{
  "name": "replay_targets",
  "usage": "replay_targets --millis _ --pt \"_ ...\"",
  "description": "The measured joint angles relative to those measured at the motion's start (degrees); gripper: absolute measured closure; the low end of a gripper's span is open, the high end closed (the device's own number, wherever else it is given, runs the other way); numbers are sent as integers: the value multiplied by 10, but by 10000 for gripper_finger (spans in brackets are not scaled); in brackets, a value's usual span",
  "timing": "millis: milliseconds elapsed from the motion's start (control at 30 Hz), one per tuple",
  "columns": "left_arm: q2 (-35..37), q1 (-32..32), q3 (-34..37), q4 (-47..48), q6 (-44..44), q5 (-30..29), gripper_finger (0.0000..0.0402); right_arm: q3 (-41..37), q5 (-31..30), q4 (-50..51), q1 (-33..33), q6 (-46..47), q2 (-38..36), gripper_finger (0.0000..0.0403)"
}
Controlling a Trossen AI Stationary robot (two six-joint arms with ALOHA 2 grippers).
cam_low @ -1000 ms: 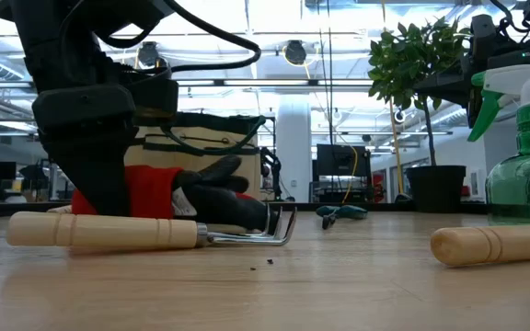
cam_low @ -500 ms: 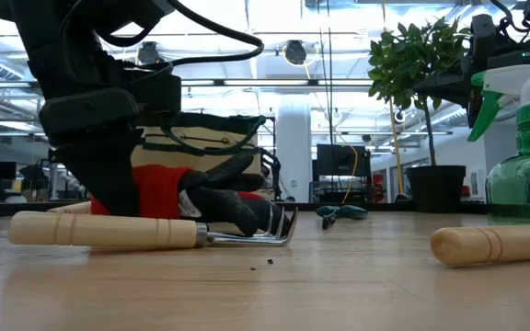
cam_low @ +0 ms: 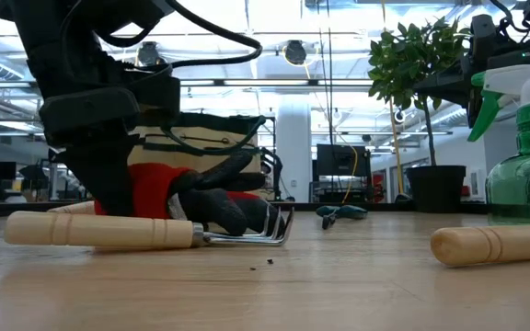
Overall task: Pick & Place Garden tools in Gardening bag
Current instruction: Put the red gloves into the gardening bag
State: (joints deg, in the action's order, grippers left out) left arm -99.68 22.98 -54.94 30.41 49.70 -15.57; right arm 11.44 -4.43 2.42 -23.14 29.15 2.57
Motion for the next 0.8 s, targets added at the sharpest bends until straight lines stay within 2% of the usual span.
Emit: replay_targets --millis 100,133,400,567,667,800 --pt "7 -1 0 3 22 3 354 0 0 0 0 0 0 399" --pt "12 -1 1 5 29 6 361 0 0 0 0 0 0 399" --pt "72 -1 0 24 99 -3 361 0 0 0 0 0 0 399" --pt "138 -1 0 27 128 -2 361 0 0 0 0 1 0 399" --pt "185 -4 0 23 151 -31 361 0 0 0 0 2 0 399" --pt "241 -17 -8 23 157 -117 361 0 0 0 0 2 0 399"
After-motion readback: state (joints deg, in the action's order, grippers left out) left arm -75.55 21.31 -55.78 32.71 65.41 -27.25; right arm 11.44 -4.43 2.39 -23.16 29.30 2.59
